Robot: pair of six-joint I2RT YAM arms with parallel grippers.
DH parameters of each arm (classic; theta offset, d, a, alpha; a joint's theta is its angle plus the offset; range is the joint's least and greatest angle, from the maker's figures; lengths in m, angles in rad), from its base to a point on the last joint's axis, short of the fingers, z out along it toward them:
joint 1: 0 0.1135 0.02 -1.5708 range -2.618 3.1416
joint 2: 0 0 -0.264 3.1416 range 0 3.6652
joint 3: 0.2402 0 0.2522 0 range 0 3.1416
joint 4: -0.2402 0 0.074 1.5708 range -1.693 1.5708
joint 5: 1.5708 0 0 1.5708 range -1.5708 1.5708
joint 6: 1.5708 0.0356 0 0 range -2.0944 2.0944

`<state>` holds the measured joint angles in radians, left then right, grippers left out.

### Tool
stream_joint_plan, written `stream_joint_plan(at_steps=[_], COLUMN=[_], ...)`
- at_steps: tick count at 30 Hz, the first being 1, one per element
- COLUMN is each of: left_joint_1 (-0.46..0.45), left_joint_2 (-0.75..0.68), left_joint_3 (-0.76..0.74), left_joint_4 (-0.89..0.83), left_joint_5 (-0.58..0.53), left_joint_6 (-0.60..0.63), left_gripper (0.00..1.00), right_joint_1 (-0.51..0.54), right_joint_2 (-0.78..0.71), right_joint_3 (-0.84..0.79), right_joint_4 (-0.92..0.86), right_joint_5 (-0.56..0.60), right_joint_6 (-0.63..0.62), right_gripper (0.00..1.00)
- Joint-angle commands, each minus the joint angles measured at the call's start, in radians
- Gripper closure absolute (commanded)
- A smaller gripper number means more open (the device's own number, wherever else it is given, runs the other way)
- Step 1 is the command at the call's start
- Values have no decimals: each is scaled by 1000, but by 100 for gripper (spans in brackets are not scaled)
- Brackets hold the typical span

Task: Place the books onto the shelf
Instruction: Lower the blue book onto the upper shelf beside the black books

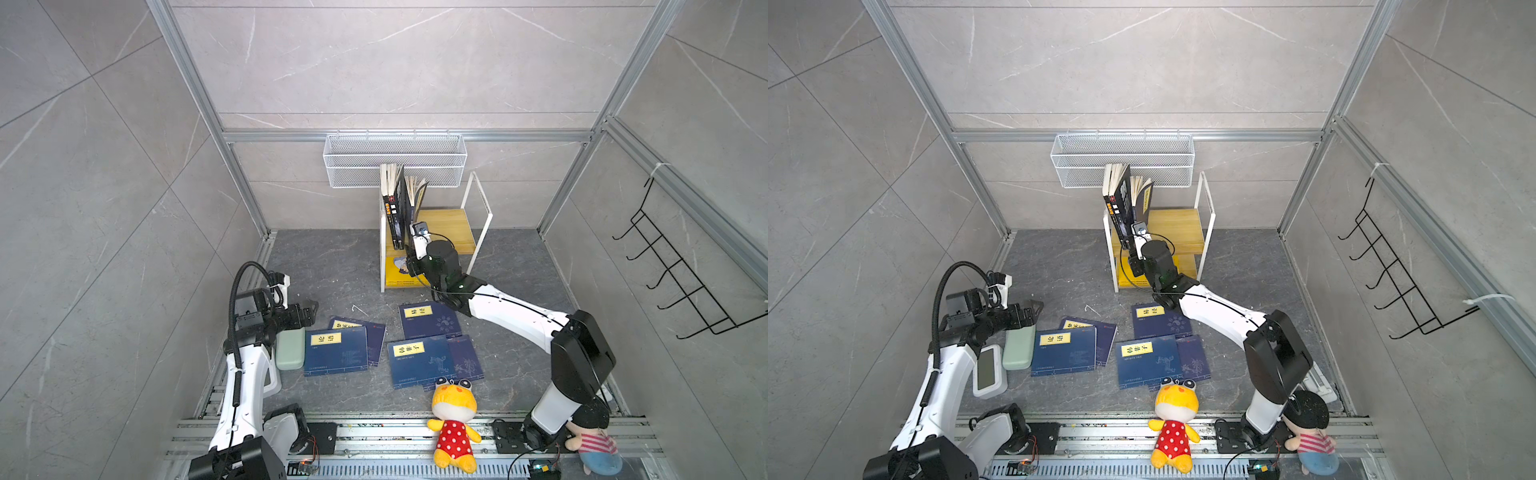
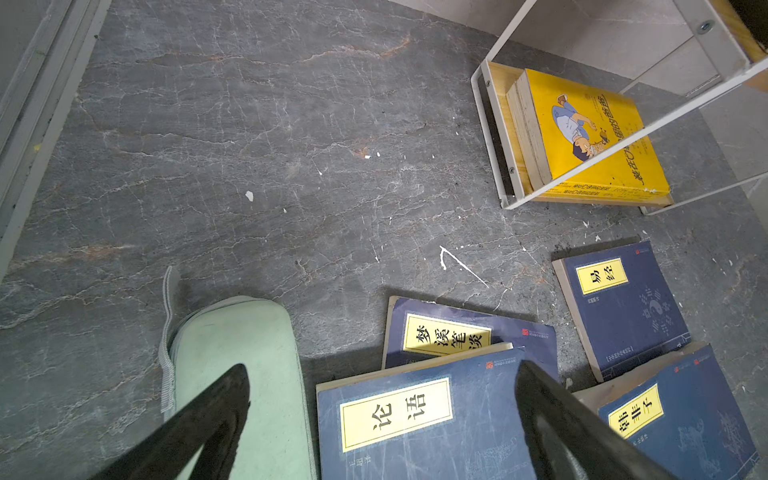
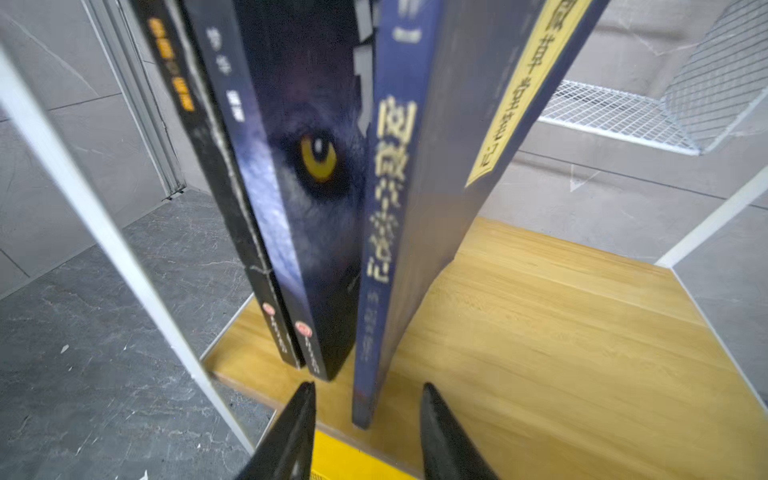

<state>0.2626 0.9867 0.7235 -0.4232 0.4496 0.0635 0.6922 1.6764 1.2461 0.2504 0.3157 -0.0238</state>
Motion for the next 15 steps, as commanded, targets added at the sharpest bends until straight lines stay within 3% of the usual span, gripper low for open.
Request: stream_joint_plan(at_steps=[1, 7, 15], left_joint_1=[6, 9, 12], left_joint_2=[6, 6, -6], left_joint_3=[45, 38, 43], left_joint_4=[1, 10, 0], left_joint_5=[22, 31, 40], left_joint_6=[-4, -5, -14], left_gripper=[0, 0, 0], right_joint_1=[3, -7, -98], right_joint_2=[-118, -189, -22], right_joint_3=[-65, -126, 153], right_joint_4=[-3, 18, -78], right_joint_5=[-11, 35, 5], right_joint_6=[-18, -84, -65], right_gripper=[53, 48, 48])
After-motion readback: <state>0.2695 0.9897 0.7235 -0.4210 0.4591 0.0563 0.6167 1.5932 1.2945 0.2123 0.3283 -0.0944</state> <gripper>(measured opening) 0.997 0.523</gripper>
